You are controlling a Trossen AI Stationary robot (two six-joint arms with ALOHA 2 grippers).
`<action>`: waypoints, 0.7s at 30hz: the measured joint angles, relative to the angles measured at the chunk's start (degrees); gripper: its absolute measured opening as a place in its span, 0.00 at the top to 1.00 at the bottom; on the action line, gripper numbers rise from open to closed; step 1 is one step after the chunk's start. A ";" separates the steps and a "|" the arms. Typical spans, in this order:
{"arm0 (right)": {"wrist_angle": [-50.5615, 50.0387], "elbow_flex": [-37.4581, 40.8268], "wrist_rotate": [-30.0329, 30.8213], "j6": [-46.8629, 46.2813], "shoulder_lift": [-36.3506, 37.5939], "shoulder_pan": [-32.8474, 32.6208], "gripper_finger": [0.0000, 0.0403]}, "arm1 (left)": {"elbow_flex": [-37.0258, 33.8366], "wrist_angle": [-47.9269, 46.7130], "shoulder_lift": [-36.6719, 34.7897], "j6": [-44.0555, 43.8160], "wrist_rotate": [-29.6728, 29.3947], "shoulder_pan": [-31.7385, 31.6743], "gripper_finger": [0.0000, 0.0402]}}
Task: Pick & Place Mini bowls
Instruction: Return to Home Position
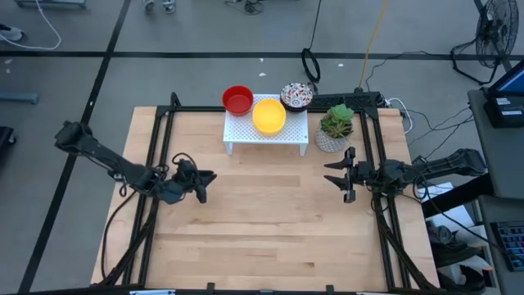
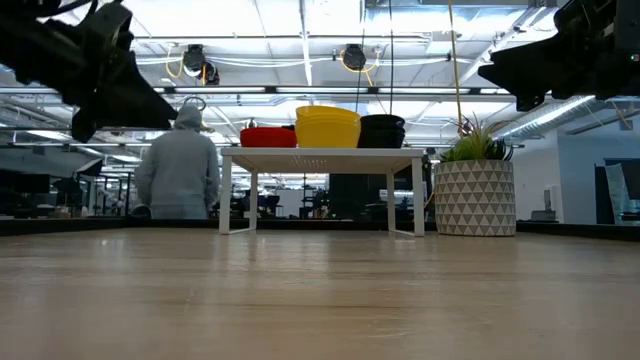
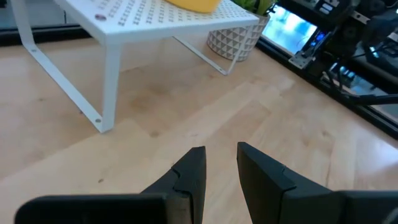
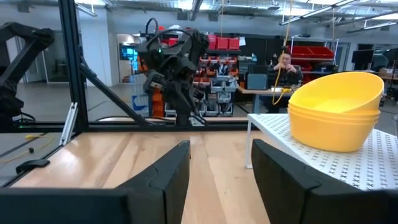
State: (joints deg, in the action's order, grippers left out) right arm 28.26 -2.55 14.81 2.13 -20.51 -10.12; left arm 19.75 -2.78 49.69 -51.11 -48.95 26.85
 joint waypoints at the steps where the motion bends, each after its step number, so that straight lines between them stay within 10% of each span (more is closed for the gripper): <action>1: 0.01 0.01 0.01 0.00 0.00 0.01 0.60 | -1.20 1.77 0.00 -0.02 -0.31 0.36 0.77; 21: -1.91 0.16 0.14 0.00 -0.01 0.01 0.60 | -15.54 16.33 0.00 -5.23 -5.03 3.28 0.77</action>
State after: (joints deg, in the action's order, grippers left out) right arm 26.35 -2.39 14.95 2.13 -20.53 -10.11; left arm 4.22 13.55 49.69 -56.34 -53.98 30.13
